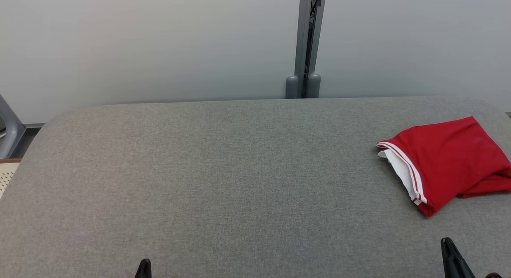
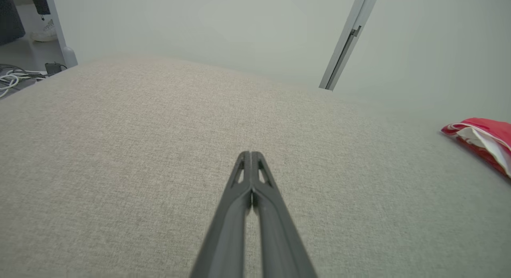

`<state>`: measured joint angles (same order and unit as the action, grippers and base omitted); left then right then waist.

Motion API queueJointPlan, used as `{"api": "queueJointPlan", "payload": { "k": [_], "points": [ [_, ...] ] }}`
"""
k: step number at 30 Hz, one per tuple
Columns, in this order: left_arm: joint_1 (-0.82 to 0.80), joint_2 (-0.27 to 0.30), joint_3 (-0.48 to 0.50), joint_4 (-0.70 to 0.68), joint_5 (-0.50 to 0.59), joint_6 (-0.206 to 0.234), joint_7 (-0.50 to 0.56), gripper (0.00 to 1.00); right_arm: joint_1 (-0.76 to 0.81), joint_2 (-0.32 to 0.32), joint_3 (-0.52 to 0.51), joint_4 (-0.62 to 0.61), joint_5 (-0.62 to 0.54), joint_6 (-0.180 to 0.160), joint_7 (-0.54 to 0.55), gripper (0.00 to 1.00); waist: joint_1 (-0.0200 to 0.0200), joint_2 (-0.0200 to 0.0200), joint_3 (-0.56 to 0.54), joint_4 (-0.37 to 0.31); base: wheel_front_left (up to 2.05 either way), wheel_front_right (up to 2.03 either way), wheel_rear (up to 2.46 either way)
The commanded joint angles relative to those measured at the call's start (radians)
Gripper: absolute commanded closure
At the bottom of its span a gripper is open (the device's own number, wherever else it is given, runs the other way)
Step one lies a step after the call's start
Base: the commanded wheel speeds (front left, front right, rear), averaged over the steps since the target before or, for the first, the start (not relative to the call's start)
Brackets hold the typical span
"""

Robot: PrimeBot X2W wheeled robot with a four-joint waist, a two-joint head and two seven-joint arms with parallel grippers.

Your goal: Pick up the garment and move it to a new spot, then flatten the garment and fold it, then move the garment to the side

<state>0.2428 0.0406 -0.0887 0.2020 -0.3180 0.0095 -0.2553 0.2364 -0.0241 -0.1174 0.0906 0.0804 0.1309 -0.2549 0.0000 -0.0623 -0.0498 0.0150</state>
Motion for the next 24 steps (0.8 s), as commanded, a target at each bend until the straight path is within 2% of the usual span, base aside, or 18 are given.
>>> {"api": "queueJointPlan", "payload": {
  "k": [1, 5, 11, 24],
  "points": [
    [-0.013, 0.001, 0.007, -0.006, -0.036, -0.002, 0.011, 1.0, -0.018, -0.004, -0.005, 0.003, 0.04, 0.0, 0.014, 1.0, 0.0, 0.0003, 0.001, 0.0, 0.0, 0.0, 0.0],
    [-0.035, 0.002, 0.019, -0.008, -0.107, -0.002, 0.031, 1.0, -0.043, -0.005, -0.007, 0.016, 0.124, 0.0, 0.036, 1.0, 0.0, 0.0017, 0.003, -0.001, 0.0, 0.0, 0.0],
    [-0.064, 0.002, 0.035, -0.014, -0.207, -0.003, 0.06, 1.0, -0.074, -0.007, -0.005, 0.032, 0.244, 0.0, 0.063, 1.0, 0.0, 0.0001, 0.01, -0.001, 0.0, 0.0, 0.0],
    [-0.119, 0.004, 0.064, -0.015, -0.388, -0.012, 0.111, 1.0, -0.13, -0.011, -0.004, 0.06, 0.458, 0.0, 0.113, 1.0, 0.0, 0.0, 0.021, -0.003, 0.0, 0.0, 0.0]
  ]
}}
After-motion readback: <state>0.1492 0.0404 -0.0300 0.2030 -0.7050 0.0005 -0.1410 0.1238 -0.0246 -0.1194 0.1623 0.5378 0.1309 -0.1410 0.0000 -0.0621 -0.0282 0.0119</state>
